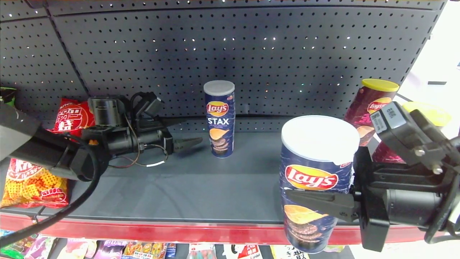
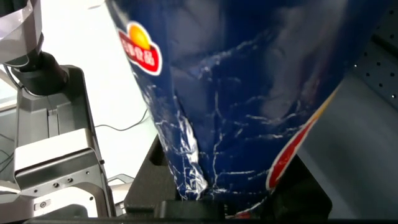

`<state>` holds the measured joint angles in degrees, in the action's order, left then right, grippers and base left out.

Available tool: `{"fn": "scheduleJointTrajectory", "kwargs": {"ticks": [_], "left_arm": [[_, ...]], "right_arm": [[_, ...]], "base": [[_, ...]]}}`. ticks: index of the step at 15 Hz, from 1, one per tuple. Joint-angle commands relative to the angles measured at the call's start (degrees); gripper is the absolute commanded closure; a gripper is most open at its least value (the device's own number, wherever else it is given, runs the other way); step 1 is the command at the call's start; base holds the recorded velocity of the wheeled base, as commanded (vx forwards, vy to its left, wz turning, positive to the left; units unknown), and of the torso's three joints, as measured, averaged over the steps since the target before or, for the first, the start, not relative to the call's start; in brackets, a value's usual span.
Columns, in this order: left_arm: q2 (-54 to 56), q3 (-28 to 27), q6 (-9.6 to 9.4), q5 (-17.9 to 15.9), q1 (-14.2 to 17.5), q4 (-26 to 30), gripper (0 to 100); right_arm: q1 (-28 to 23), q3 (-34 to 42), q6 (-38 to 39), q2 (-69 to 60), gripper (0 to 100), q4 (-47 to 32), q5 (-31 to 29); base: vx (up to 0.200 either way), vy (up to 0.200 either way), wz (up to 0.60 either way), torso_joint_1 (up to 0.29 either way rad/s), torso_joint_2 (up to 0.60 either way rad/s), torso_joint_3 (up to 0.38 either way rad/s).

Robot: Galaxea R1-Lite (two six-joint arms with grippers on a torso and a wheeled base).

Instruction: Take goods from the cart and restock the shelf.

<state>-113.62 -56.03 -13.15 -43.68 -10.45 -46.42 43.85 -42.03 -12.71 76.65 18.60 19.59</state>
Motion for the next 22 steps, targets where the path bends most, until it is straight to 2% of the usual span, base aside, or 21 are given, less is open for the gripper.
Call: {"fn": "scheduleJointTrajectory", "kwargs": {"ticks": [1,7,9,11,22], "left_arm": [[-2.0,-2.0,0.50,0.1,-1.3,0.0,0],[-5.6,-5.8,1.02,0.7,-3.1,-1.0,0],[-6.5,-7.0,3.22,1.8,-3.3,-2.4,0],[-7.4,-7.4,3.84,2.3,-3.6,-3.3,0],[-9.8,-11.2,3.93,2.4,-5.8,-3.4,0]], "right_arm": [[0.0,0.1,0.0,0.2,100,0.0,0.0],[-0.8,0.5,0.5,0.1,100,0.0,0.1],[-0.7,0.6,0.5,0.0,100,-0.1,0.1],[-0.8,0.7,0.5,0.1,100,-0.1,0.1],[-0.8,1.5,0.6,0.4,100,-0.1,0.1]], "base": [[0.000,0.000,0.00,0.000,0.00,0.000],[0.000,0.000,0.00,0.000,0.00,0.000],[0.000,0.000,0.00,0.000,0.00,0.000],[0.000,0.000,0.00,0.000,0.00,0.000],[0.000,0.000,0.00,0.000,0.00,0.000]]}}
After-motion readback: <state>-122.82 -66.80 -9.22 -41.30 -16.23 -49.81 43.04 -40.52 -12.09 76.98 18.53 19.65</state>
